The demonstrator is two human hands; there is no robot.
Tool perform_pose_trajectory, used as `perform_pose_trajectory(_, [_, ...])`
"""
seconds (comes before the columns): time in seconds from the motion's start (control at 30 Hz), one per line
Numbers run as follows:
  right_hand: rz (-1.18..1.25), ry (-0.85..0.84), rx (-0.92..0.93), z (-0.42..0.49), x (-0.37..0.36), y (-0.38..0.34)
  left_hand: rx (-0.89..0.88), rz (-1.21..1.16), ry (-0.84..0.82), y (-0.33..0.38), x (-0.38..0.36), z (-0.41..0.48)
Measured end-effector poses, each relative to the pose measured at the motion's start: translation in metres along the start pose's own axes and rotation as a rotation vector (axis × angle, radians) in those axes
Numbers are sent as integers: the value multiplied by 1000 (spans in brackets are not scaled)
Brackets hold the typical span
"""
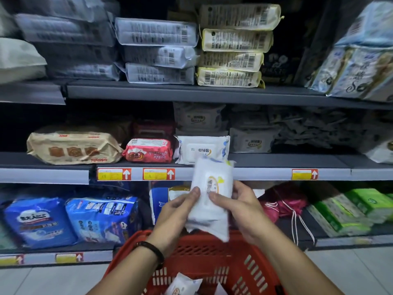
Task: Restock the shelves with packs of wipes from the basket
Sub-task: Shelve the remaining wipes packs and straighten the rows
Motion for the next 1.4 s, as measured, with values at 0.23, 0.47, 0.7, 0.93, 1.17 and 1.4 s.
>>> perform_pose_trajectory(0.23, [-30, 309, 17, -8, -1, 4, 22, -101, -49, -11, 0, 7])
perform_pose_trajectory(0.47, [-1163, 372, 428, -22, -6, -48, -64, 174, -11, 12, 15, 18])
perform_pose_trajectory(0.7, [-1218, 231, 248, -19, -4, -42, -132, 303, -79, 24, 3, 14])
perform_pose_trajectory(0.93, [-897, 610, 176, -10, 72, -73, -237, 269, 41, 34, 7, 10])
perform_pose_trajectory(1.17, [-838, 872, 182, 44, 142, -92, -337, 469, 113, 27, 1, 21])
perform_pose_trajectory(1.4, [-882, 860, 195, 94, 163, -61, -346, 525, 50, 37, -29, 52])
Point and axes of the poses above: each hand's wrist, its own z-axis towards the middle knuckle, its own x-axis out of the back of the hand, y = z × x, the point moved 9 cm from there along z, towards the middle knuckle, and after that the axes turned 7 degrees about -y, right-handed, at the moved point
